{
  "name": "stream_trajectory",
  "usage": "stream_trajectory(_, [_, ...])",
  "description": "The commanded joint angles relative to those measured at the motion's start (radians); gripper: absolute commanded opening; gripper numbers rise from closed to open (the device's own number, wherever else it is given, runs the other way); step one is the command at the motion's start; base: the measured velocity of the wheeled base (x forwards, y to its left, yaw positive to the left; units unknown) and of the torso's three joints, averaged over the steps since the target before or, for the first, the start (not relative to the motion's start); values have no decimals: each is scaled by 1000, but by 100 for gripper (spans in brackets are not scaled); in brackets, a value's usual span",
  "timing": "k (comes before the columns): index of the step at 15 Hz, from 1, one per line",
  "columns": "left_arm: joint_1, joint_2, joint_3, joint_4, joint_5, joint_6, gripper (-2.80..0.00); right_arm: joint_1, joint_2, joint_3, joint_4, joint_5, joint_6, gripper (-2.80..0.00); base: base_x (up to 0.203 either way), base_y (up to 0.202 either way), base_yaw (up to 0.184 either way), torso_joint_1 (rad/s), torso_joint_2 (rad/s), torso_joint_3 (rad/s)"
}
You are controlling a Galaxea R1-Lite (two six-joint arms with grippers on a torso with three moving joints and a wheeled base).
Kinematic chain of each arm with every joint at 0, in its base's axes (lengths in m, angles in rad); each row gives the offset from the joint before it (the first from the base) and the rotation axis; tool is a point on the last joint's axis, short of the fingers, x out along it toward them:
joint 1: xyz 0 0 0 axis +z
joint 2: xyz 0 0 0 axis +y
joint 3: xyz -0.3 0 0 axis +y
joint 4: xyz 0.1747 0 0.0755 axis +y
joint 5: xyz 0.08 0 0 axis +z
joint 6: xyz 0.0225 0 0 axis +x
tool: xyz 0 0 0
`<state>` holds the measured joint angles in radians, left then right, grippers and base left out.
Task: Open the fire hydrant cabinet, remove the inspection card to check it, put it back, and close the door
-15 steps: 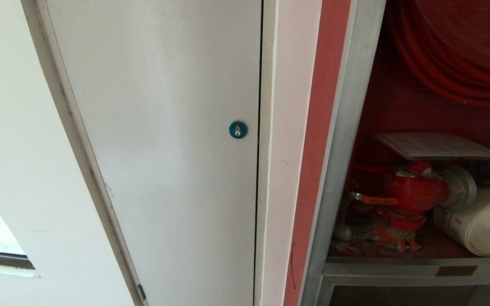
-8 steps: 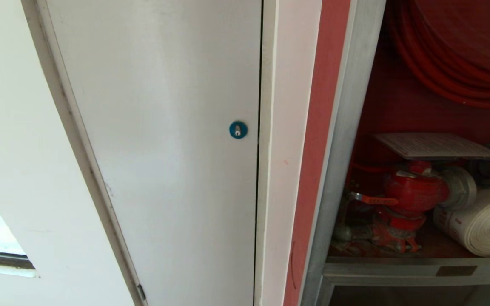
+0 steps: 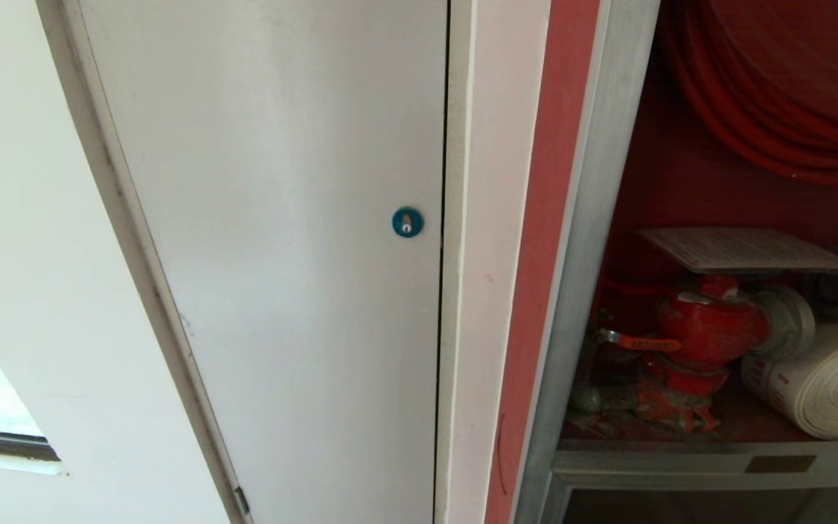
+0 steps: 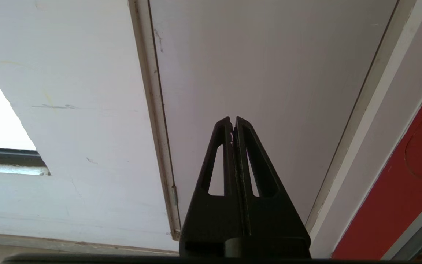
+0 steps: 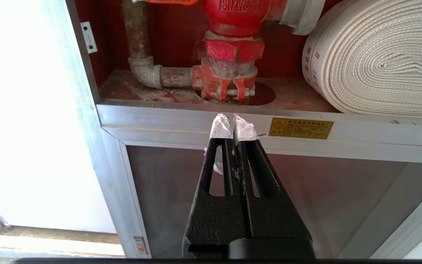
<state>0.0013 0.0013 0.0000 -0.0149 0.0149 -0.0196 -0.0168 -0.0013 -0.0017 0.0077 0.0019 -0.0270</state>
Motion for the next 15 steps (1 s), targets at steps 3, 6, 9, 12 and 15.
stream_trajectory(3, [0,-1,0,0,0,0,-280,0,-1,0,0,1,-1,-280,0,0,0,0,0,0])
stream_trajectory(6, [0,-1,0,0,0,-2,-280,0,-2,0,0,1,-1,-280,0,0,0,0,0,0])
stream_trajectory(9, [0,-1,0,0,0,-2,-280,0,-1,0,0,0,-1,-280,0,0,0,0,0,0])
stream_trajectory(12, [0,-1,0,0,0,-2,-280,0,0,0,0,1,-1,-280,-171,0,0,3,4,2])
stream_trajectory(15, [0,-1,0,0,0,-2,-280,0,-1,0,0,0,-1,-280,-198,0,0,1,3,3])
